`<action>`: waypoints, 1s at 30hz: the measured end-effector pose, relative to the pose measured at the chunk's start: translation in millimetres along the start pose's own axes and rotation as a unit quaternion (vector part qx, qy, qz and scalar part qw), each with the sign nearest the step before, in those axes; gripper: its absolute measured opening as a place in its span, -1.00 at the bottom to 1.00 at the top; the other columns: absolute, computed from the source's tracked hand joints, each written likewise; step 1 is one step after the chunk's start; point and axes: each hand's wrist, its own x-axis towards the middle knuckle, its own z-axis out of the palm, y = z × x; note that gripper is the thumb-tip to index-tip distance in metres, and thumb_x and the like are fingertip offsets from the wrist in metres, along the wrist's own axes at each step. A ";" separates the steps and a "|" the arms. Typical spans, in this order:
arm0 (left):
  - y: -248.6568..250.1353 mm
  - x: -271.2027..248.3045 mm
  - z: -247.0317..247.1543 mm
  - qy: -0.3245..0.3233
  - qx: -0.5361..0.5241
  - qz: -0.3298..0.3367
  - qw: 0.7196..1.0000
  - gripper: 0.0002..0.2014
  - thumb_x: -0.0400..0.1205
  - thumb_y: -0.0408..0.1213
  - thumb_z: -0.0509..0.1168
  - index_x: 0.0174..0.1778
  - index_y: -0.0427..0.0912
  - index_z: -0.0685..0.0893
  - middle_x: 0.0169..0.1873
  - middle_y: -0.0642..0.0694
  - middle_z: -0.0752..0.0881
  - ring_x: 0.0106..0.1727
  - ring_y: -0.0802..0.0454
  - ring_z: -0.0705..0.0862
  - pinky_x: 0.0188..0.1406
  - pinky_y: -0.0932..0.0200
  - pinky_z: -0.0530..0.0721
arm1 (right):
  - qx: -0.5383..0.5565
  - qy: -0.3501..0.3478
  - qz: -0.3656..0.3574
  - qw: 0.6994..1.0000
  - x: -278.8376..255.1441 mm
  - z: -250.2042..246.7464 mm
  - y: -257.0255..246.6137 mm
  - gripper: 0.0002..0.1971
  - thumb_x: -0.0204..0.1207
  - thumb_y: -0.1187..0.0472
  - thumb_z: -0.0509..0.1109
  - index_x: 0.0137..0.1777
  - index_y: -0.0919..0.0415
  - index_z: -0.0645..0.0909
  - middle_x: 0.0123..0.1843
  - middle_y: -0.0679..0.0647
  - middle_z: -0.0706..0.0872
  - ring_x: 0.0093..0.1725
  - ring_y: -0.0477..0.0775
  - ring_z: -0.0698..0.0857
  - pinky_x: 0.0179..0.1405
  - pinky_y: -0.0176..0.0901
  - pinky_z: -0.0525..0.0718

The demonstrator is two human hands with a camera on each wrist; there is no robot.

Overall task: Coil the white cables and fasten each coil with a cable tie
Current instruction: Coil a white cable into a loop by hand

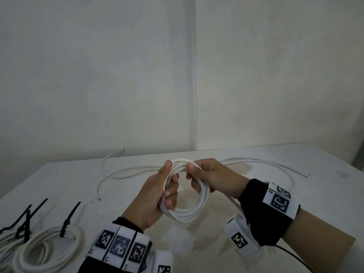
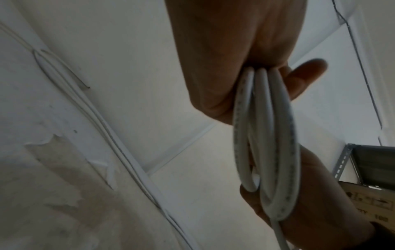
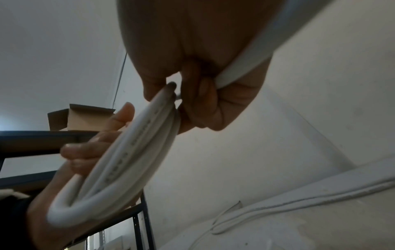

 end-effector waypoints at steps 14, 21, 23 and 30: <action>-3.4 -3.5 4.7 0.016 -0.018 0.004 1.000 -0.63 0.41 0.09 0.19 -0.48 -0.17 0.44 -0.79 0.06 0.24 -0.80 0.20 0.17 -0.75 0.36 0.20 | -0.010 0.025 -0.028 0.999 -9.1 -3.9 -8.7 -0.59 0.47 -0.14 0.24 -0.27 0.23 0.58 -0.55 0.00 0.55 -0.62 -0.17 0.43 -0.58 -0.43 0.34; 0.2 -4.6 -0.9 0.046 -0.098 0.044 0.993 -0.65 0.41 0.05 0.19 -0.49 -0.19 0.44 -0.80 0.06 0.24 -0.83 0.22 0.17 -0.77 0.37 0.19 | 0.017 0.034 -0.031 0.999 -18.8 2.6 -7.3 -0.62 0.66 0.02 0.07 -0.05 0.31 0.58 -0.42 -0.14 0.64 -0.55 -0.15 0.30 -0.51 -0.38 0.29; 1.3 -4.0 2.4 0.051 -0.111 0.059 0.991 -0.64 0.42 0.06 0.18 -0.53 -0.15 0.46 -0.80 0.06 0.24 -0.82 0.21 0.17 -0.76 0.36 0.20 | 0.010 0.070 -0.061 0.996 -16.4 12.5 -4.5 -0.55 0.52 -0.06 0.16 -0.02 0.38 0.58 -0.41 -0.05 0.58 -0.54 -0.21 0.38 -0.52 -0.45 0.35; 1.8 -7.3 8.1 0.054 -0.086 0.072 0.992 -0.63 0.54 0.04 0.13 -0.45 -0.17 0.44 -0.73 0.05 0.27 -0.72 0.16 0.26 -0.66 0.33 0.34 | -0.028 0.128 -0.104 0.986 -10.5 16.8 -2.4 -0.74 0.62 0.17 0.24 -0.32 0.19 0.47 -0.53 -0.03 0.54 -0.59 -0.24 0.44 -0.50 -0.47 0.39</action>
